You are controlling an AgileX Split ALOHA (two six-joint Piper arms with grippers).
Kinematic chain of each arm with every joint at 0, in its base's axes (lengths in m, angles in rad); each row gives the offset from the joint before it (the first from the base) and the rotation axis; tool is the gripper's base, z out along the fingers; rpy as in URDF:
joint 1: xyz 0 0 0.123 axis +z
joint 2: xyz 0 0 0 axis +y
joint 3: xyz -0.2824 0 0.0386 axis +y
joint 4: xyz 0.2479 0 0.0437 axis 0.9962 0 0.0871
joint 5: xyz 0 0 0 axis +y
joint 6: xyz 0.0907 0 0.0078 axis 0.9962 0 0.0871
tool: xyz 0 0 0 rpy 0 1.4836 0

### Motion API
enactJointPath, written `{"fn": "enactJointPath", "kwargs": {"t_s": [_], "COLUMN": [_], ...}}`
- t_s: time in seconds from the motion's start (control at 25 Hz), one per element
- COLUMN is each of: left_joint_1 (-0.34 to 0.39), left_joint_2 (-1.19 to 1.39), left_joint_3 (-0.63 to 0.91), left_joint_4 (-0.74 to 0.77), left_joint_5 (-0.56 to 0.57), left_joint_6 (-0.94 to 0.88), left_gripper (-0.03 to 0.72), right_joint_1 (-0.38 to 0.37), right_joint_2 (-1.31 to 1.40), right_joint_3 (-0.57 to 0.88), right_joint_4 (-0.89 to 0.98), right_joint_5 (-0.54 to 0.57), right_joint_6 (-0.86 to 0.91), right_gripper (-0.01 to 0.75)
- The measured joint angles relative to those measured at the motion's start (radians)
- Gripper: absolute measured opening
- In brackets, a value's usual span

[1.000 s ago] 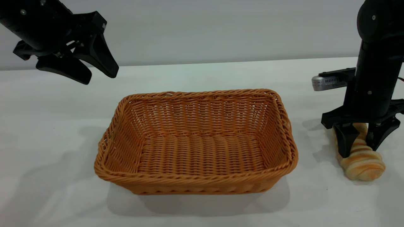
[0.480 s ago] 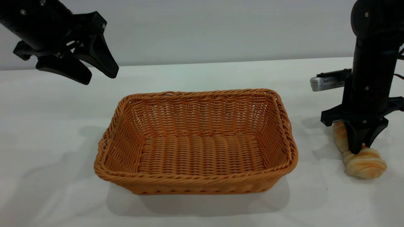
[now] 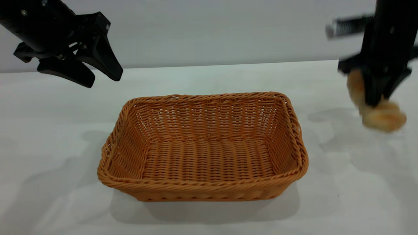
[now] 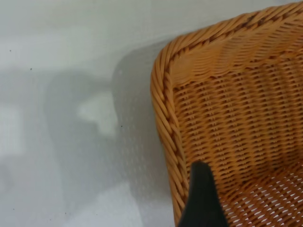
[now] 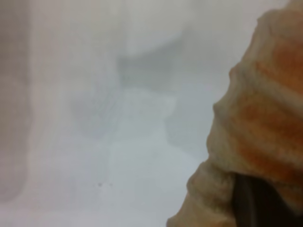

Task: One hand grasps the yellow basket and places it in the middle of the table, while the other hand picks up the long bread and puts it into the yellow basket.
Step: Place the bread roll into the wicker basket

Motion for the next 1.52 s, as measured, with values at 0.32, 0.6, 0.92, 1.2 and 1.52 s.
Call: {"fn": "enactJointPath", "kwargs": {"t_s": [0.32, 0.6, 0.92, 1.2, 1.52], "left_joint_1": [0.000, 0.000, 0.000, 0.000, 0.000], "left_joint_2": [0.000, 0.000, 0.000, 0.000, -0.035], "left_joint_3": [0.000, 0.000, 0.000, 0.000, 0.000], "left_joint_4": [0.000, 0.000, 0.000, 0.000, 0.052], "left_joint_5": [0.001, 0.003, 0.004, 0.004, 0.011], "left_joint_6": [0.002, 0.002, 0.002, 0.002, 0.031], "left_gripper": [0.582, 0.582, 0.582, 0.582, 0.582], "right_joint_1": [0.136, 0.338, 0.453, 0.461, 0.461], "right_joint_2": [-0.177, -0.165, -0.066, 0.029, 0.054], "right_joint_3": [-0.011, -0.016, -0.016, -0.016, -0.016], "right_joint_4": [0.125, 0.262, 0.316, 0.393, 0.278], "right_joint_5": [0.017, -0.015, -0.101, -0.136, -0.180], "right_joint_6": [-0.114, -0.209, -0.281, -0.356, -0.366], "right_gripper": [0.065, 0.063, 0.061, 0.063, 0.276]}}
